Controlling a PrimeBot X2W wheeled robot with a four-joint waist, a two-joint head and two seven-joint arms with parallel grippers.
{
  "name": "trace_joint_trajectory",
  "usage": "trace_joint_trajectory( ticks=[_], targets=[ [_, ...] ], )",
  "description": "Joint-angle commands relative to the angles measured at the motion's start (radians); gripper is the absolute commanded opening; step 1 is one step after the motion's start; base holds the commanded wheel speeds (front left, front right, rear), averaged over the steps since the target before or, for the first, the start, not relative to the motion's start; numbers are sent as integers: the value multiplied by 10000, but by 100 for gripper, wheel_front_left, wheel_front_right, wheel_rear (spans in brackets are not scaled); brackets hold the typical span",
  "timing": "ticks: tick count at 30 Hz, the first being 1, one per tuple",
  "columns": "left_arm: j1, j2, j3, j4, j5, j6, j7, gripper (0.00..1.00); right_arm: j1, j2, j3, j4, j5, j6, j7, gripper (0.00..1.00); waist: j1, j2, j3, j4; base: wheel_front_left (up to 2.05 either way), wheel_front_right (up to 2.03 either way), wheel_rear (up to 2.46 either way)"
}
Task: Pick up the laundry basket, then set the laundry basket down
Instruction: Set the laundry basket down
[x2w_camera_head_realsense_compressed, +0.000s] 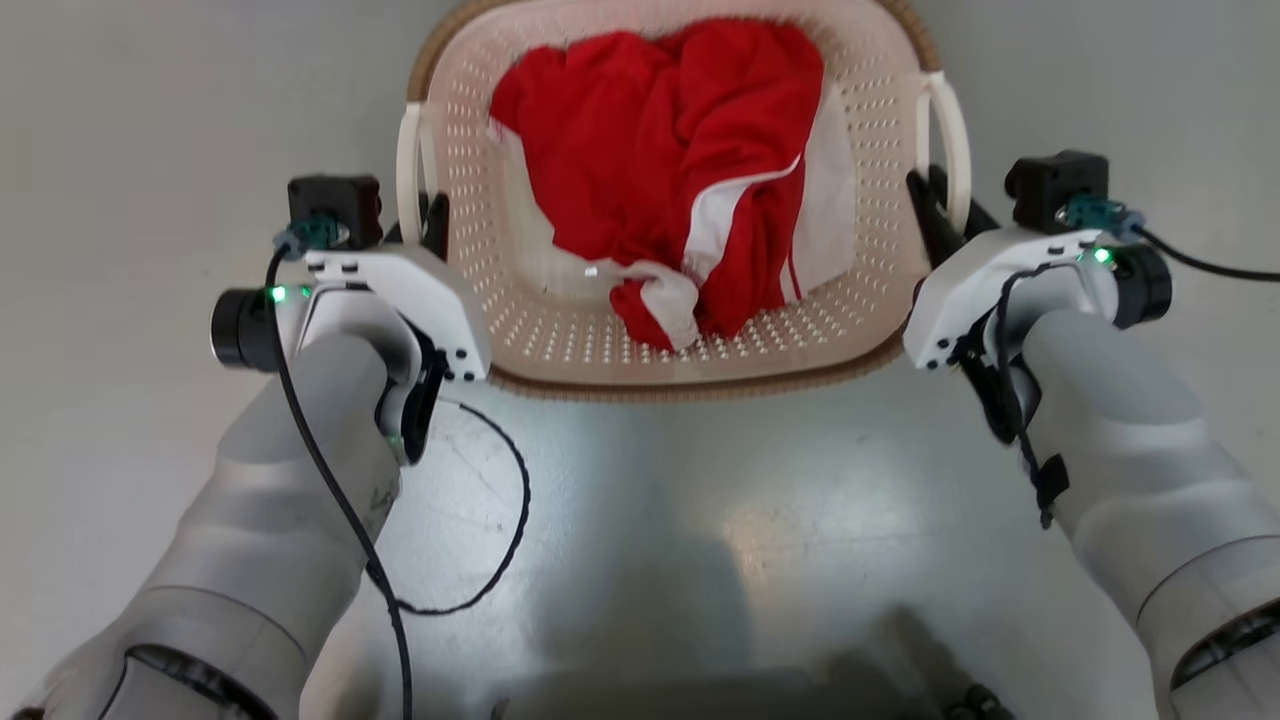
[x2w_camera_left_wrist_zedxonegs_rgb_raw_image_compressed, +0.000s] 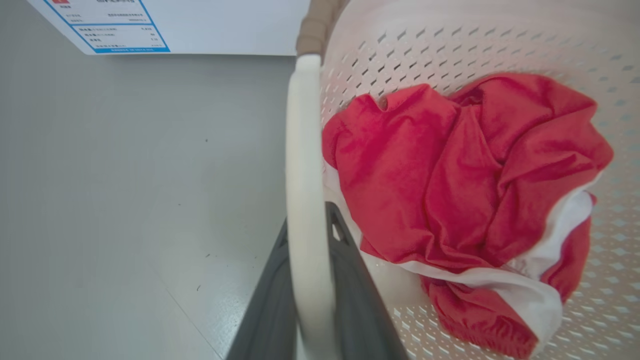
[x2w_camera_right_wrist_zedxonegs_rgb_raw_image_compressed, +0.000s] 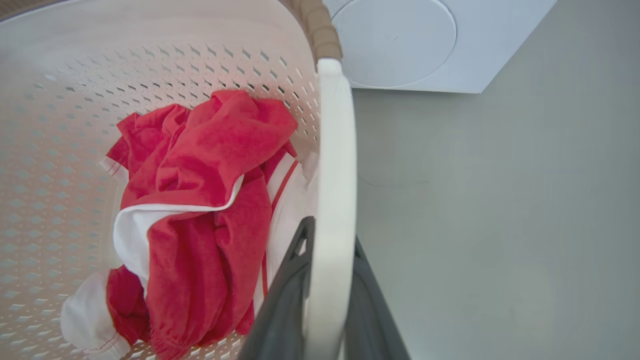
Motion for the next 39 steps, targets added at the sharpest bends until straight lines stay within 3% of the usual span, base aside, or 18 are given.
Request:
trace_joint_trajectory(
  ticks=[1,14,27,28,29,30,39],
  targets=[
    [-177,173,188,-150,139,40,-60,0,159,83,28,-231,-196,77,-206,0,0,0,433,143,0,0,0],
    [-605,82,958,-216,977,-50,-60,0,380,179,-1674,-787,-1878,77,-207,0,0,0,1091,255,0,0,0],
    [-644,-92,1430,138,1486,-233,-60,0,627,517,-2648,-785,-2828,77,-208,0,0,0,1123,229,0,0,0],
    [-649,-100,1490,145,1504,-219,-60,32,624,531,-2730,-741,-2875,77,-208,4,0,0,1126,228,0,0,0],
    [-653,-100,1568,144,1519,-165,-60,77,615,542,-2819,-712,-2933,77,-208,44,0,0,1130,225,0,0,0],
    [-628,-115,1660,209,1490,-116,-60,100,616,551,-2896,-685,-3011,77,-208,100,0,0,1126,224,0,0,0],
    [-586,-197,1803,604,1679,-89,-60,100,804,607,-3533,-753,-3609,77,-208,100,0,0,956,193,0,0,0]
  ],
)
